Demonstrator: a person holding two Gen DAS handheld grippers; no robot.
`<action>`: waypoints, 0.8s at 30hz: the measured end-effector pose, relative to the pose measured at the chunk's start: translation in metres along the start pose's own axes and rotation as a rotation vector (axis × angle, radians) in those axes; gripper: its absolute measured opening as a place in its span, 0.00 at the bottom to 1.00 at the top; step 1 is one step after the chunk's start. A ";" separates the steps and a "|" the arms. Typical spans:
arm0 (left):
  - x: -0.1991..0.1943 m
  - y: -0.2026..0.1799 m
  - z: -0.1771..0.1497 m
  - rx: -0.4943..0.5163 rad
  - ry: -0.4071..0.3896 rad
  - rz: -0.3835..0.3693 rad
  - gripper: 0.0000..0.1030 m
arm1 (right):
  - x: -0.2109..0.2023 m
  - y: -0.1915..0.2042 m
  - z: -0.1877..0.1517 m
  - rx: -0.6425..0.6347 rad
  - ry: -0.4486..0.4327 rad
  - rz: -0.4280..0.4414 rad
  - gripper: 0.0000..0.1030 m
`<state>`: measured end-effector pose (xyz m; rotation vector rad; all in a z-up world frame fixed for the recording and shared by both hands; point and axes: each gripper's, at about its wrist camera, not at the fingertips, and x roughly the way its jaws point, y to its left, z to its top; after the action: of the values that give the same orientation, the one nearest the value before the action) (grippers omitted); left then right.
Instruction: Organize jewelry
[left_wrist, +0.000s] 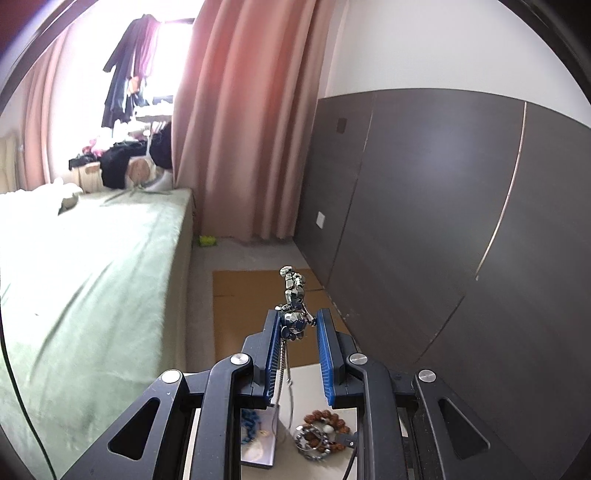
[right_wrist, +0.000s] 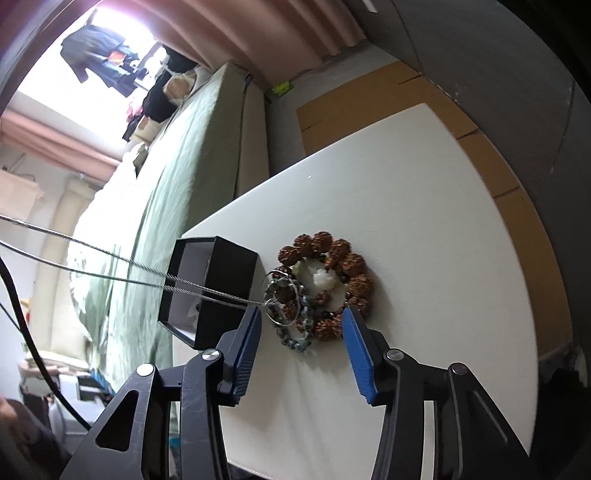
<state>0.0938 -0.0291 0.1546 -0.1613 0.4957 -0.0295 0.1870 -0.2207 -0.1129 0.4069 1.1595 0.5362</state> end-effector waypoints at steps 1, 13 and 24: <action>-0.003 0.000 0.004 0.006 -0.007 0.011 0.20 | 0.003 0.001 0.001 -0.009 0.000 0.000 0.43; -0.012 0.009 0.035 0.044 -0.052 0.082 0.20 | 0.042 0.021 0.013 -0.105 0.019 -0.033 0.28; -0.004 0.027 0.043 0.037 -0.042 0.120 0.20 | 0.049 0.017 0.020 -0.106 0.021 -0.039 0.05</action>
<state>0.1102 0.0038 0.1891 -0.0956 0.4617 0.0823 0.2175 -0.1783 -0.1331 0.2870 1.1517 0.5663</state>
